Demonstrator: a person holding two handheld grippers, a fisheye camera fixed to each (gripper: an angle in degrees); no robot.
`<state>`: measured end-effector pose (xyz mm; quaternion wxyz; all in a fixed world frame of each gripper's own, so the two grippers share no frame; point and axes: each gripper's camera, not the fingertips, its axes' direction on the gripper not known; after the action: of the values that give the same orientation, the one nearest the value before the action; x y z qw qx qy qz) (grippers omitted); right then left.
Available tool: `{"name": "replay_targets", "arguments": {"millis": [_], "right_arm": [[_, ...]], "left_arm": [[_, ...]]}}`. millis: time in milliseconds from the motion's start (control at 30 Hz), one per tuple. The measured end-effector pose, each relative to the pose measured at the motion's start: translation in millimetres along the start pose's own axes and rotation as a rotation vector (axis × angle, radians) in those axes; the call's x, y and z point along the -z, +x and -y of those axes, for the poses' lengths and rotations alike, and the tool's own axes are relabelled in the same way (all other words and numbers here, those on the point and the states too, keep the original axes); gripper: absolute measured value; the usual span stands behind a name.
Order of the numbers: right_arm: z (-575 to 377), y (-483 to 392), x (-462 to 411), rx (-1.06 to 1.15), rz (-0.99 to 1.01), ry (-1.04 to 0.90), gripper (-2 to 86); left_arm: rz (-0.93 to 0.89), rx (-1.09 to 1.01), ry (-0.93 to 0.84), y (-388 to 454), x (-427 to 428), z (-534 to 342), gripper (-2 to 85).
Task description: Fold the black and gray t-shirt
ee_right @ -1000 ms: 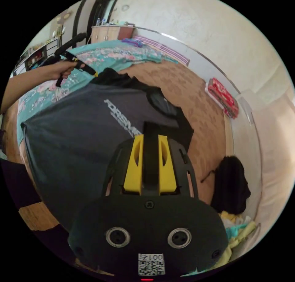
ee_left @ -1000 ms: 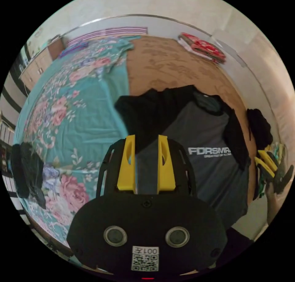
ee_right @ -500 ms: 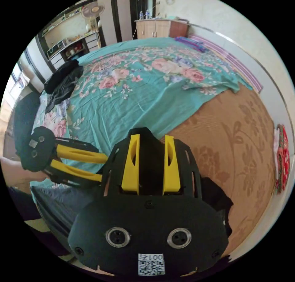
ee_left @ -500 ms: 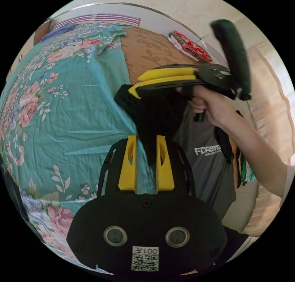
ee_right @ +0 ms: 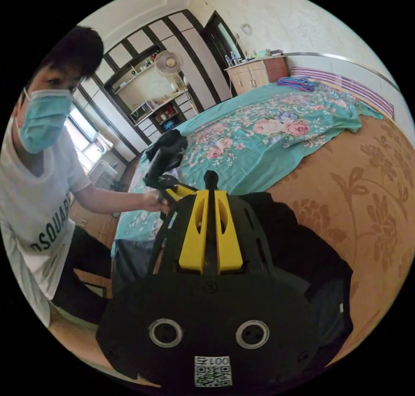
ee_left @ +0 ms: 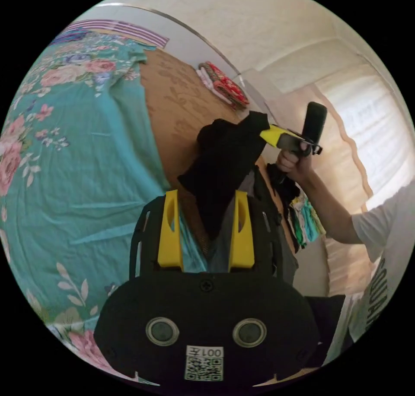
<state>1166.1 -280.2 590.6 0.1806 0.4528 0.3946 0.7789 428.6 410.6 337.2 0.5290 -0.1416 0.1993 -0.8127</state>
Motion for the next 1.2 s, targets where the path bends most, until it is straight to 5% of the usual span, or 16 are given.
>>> {"name": "replay_targets", "arguments": {"millis": [233,367,700,1000,1200], "right_arm": [[-9,15,27,0.027,0.025,-0.115,1.9],[-5,17,36,0.050,0.035,-0.140,2.1],[-69,10,37,-0.130,0.028,-0.579,5.6],[-67,45,56,-0.292,-0.279,-0.332,10.8],[-92,51,33,-0.283,-0.354,-0.371,2.5]], "left_arm": [[-0.231,-0.040,0.064,-17,12,-24,0.9],[-0.249,-0.033,0.101,-21,25,-37,0.7],[-0.006,-0.237,-0.289,19,-2,-81,7.6],[0.155,-0.305,-0.315,32,-53,-78,11.1],[0.186,-0.372,-0.373,43,-75,-92,0.3]]}}
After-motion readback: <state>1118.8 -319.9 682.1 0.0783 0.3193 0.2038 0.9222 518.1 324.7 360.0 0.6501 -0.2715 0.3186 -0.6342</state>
